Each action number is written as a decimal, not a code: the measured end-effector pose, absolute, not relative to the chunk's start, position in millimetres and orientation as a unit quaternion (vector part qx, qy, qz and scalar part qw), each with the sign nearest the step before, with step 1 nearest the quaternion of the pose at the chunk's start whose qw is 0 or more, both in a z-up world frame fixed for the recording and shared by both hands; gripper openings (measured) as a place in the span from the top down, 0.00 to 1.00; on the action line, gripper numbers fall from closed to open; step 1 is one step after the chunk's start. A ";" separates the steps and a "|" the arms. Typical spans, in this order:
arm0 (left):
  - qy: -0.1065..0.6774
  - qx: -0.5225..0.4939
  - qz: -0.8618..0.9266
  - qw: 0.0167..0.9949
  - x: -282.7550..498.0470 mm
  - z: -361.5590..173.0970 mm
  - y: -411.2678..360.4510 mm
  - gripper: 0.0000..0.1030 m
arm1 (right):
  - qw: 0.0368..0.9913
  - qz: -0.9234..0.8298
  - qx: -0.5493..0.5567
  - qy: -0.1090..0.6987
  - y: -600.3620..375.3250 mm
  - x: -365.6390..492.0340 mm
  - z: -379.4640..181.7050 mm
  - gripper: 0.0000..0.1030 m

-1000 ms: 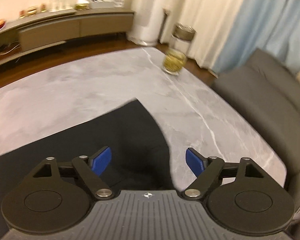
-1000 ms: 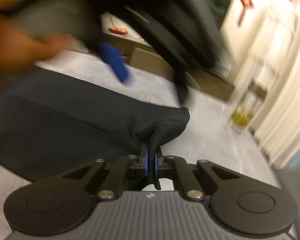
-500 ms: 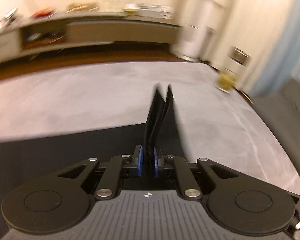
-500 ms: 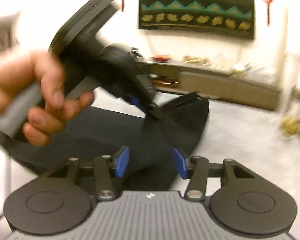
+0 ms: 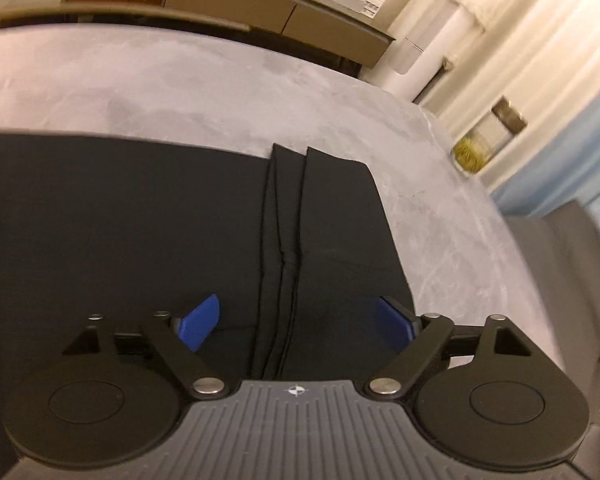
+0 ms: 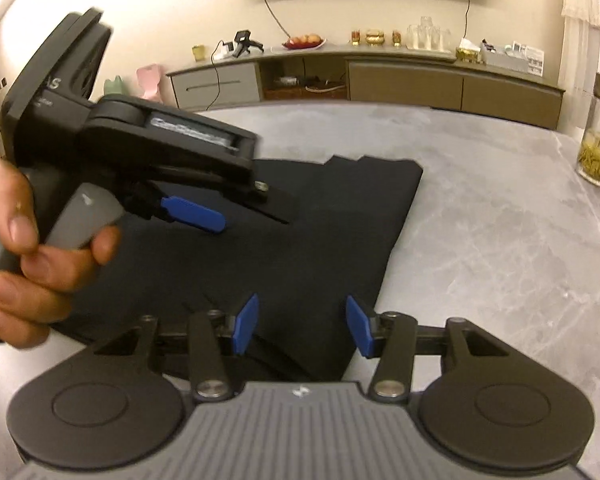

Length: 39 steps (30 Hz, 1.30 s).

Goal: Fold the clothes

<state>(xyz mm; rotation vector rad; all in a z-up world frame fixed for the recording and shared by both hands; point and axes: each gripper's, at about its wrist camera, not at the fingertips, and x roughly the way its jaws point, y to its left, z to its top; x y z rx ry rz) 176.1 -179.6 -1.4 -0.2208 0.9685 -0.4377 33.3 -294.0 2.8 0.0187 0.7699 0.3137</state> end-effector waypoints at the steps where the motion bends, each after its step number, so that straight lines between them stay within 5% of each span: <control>1: 0.458 -0.094 -0.209 0.859 175.1 -2.4 -185.3 0.15 | 0.914 0.155 0.005 0.374 -289.0 32.0 0.9 0.51; 6: 0.453 -0.072 -0.230 0.858 172.6 -3.6 -202.4 0.30 | 0.916 0.191 -0.039 0.352 -268.1 24.4 -6.7 0.32; 11: 0.464 -0.085 -0.251 0.845 174.0 0.0 -203.4 0.33 | 0.912 0.198 -0.083 0.350 -246.1 27.3 -17.0 0.36; 13: 0.467 -0.088 -0.259 0.841 173.7 1.4 -200.6 0.33 | 0.912 0.196 -0.086 0.349 -241.1 29.2 -18.7 0.59; 15: 0.468 -0.097 -0.260 0.839 173.7 1.4 -195.4 0.33 | 0.914 0.185 -0.088 0.350 -240.2 31.1 -17.3 0.97; 24: 0.466 -0.130 -0.243 0.841 176.9 -2.8 -185.7 0.17 | 0.927 0.175 -0.026 0.331 -267.0 27.0 4.3 0.97; 27: 0.461 -0.134 -0.258 0.839 178.7 -3.9 -190.2 0.20 | 0.927 0.195 0.005 0.321 -274.3 21.8 14.9 0.97; 29: 0.453 -0.129 -0.260 0.843 179.7 -4.2 -193.4 0.92 | 0.925 0.207 0.017 0.318 -273.9 12.7 19.4 0.98; 39: 0.394 -0.106 -0.188 0.893 139.3 20.4 -136.9 0.96 | 0.911 0.265 0.027 0.314 -264.7 11.1 17.3 0.97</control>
